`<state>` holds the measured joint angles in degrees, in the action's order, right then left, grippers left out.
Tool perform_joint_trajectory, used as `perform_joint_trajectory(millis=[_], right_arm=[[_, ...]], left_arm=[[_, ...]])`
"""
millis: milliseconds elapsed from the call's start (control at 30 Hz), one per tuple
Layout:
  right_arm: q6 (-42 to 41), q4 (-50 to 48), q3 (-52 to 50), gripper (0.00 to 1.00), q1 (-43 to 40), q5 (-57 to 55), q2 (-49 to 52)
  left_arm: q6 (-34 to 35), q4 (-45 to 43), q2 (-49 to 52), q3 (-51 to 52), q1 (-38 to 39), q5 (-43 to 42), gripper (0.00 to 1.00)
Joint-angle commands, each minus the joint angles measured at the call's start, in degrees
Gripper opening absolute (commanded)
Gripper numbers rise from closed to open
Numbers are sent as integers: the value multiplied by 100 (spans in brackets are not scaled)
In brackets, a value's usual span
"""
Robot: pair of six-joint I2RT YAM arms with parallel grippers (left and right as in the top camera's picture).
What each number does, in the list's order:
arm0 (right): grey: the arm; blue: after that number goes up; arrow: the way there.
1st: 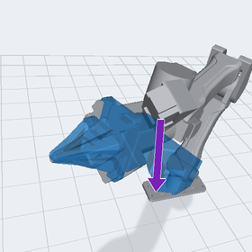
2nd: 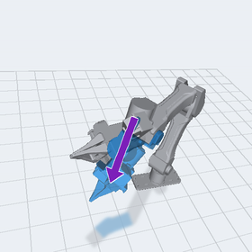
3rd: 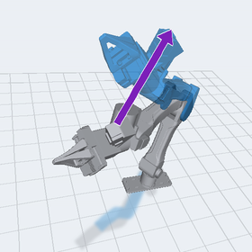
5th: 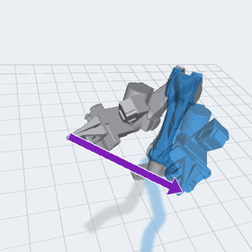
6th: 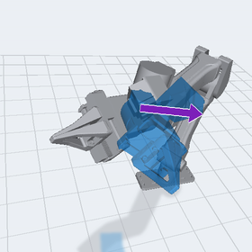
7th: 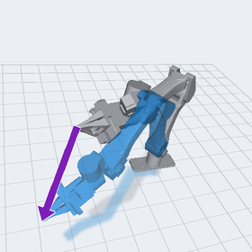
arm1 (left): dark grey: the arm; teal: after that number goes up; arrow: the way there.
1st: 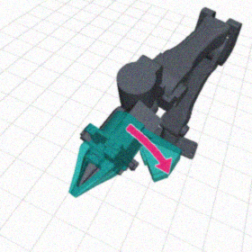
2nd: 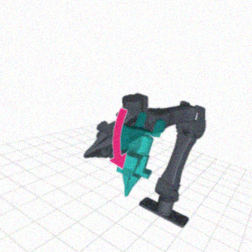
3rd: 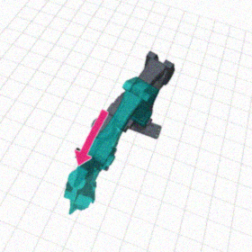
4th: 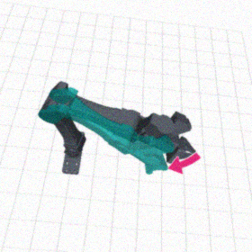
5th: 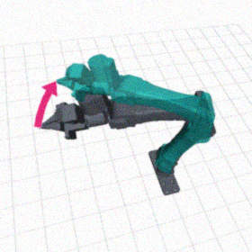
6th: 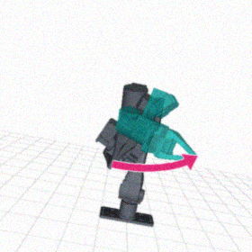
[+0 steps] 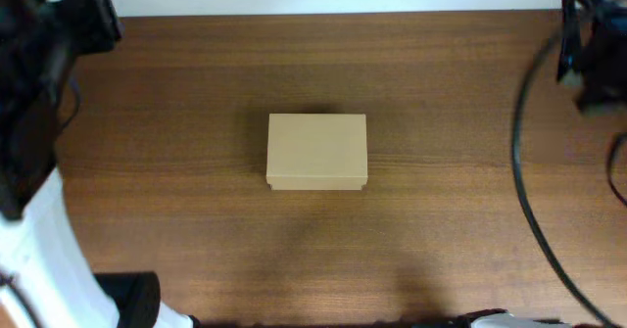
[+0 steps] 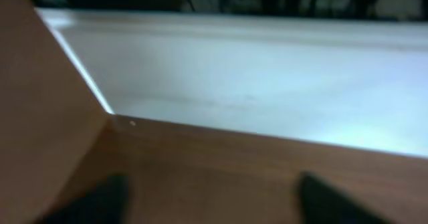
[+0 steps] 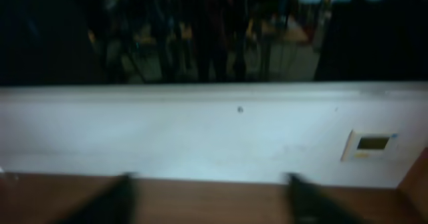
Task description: Pack container
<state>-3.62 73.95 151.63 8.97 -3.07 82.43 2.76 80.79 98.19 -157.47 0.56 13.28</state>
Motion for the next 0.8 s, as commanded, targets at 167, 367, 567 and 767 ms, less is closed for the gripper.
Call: perform_joint_trajectory(millis=[167,367,567,767], right_arm=[[24,61,44,99,-46,-83,-319],[24,247,42,99,-46,-83,-315],[24,704,42,99,-46,-81,-249],[22,1246,42,99,-46,-83,-157]], left_arm=[[-26,52,-407,-90,-52,732,100],[-26,470,-404,-90,-50,732,100],[-26,1331,-404,-90,-52,734,100],[-26,1582,-404,-79,-50,732,100]])
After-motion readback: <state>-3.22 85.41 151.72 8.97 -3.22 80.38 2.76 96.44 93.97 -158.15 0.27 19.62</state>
